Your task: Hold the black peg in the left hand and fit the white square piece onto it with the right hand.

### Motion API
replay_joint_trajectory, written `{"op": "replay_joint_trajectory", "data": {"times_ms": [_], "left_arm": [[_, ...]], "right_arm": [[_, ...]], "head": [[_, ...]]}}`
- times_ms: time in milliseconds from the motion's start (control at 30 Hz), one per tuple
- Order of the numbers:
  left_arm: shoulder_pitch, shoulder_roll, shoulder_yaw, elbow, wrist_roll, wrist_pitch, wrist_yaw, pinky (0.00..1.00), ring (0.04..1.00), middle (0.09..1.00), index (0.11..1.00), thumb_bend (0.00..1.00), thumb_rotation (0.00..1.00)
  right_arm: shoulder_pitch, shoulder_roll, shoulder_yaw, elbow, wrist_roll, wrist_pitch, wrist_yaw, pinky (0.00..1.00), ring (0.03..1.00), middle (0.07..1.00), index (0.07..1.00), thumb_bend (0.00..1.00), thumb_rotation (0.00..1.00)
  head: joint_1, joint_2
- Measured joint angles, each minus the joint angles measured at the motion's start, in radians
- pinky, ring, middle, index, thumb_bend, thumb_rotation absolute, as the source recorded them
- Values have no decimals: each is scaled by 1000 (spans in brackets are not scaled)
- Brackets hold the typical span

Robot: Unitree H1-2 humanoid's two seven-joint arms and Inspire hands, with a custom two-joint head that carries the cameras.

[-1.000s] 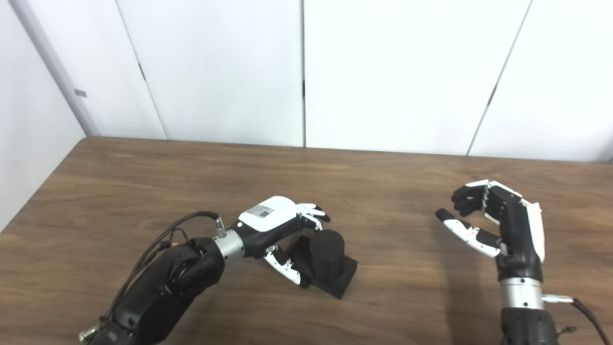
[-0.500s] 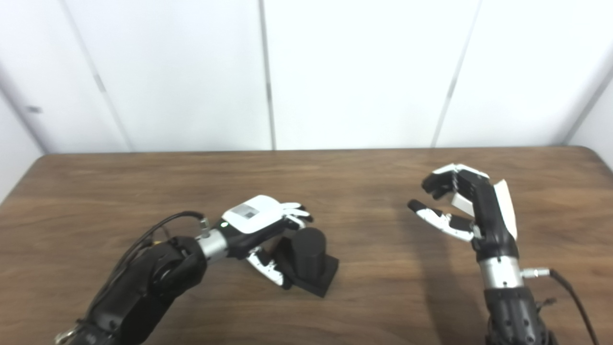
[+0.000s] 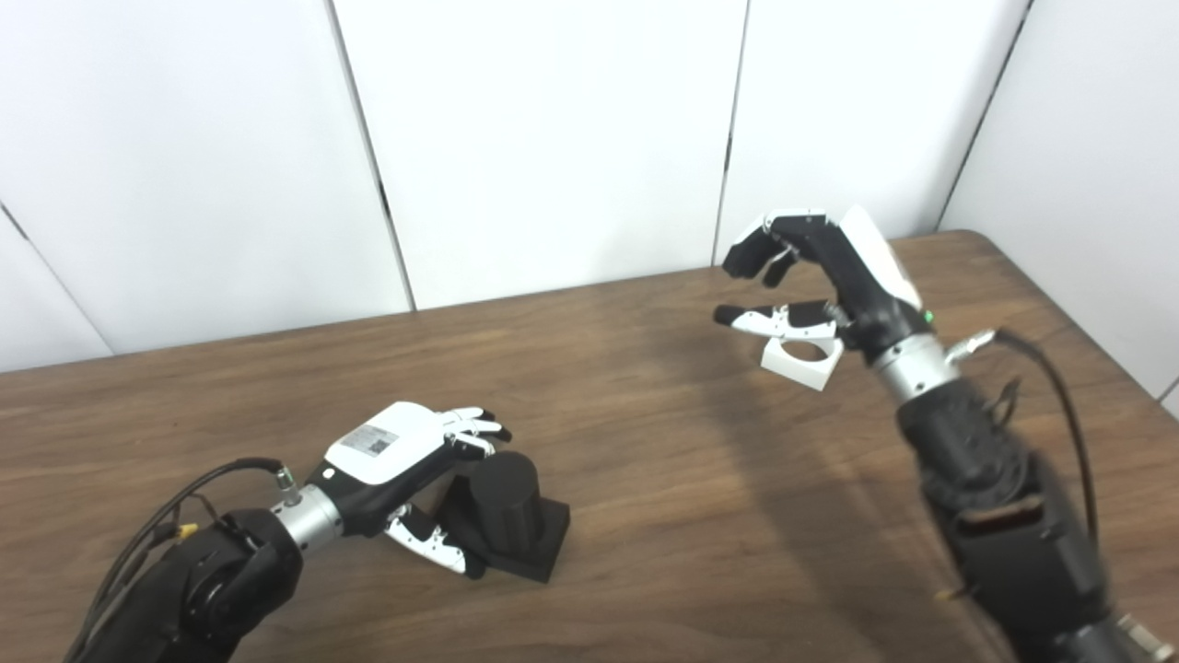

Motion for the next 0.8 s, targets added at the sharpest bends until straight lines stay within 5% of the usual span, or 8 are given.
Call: {"op": "replay_joint_trajectory", "data": {"times_ms": [133, 233, 300, 500, 600, 800], "left_arm": [[2, 9, -1, 12, 0, -18, 23, 787, 904, 857, 488, 525, 65], [2, 11, -2, 12, 0, -21, 24, 788, 904, 856, 488, 524, 63], [2, 11, -2, 12, 0, -23, 24, 788, 903, 857, 489, 524, 63], [4, 15, -2, 16, -6, -30, 29, 771, 884, 842, 488, 524, 61], [5, 20, -2, 18, -6, -37, 36, 766, 883, 839, 488, 524, 61], [7, 23, -1, 17, -8, -37, 35, 767, 885, 840, 488, 524, 61]], "right_arm": [[-55, -79, 10, 23, -58, 43, 55, 514, 660, 742, 497, 510, 142], [-96, -131, 43, 87, -90, 65, 105, 525, 700, 783, 698, 645, 187], [-107, -158, 60, 123, -107, 69, 134, 543, 718, 797, 750, 674, 217], [-134, -192, 76, 218, -105, 77, 190, 628, 785, 833, 806, 666, 336], [-153, -220, 105, 235, -108, 103, 243, 649, 833, 882, 850, 739, 441], [-194, -264, 131, 262, -103, 158, 329, 711, 880, 909, 875, 768, 467]], "head": [[-26, -9], [-64, -23], [-75, -28], [-97, -38], [-106, -40], [-103, -45]]}}
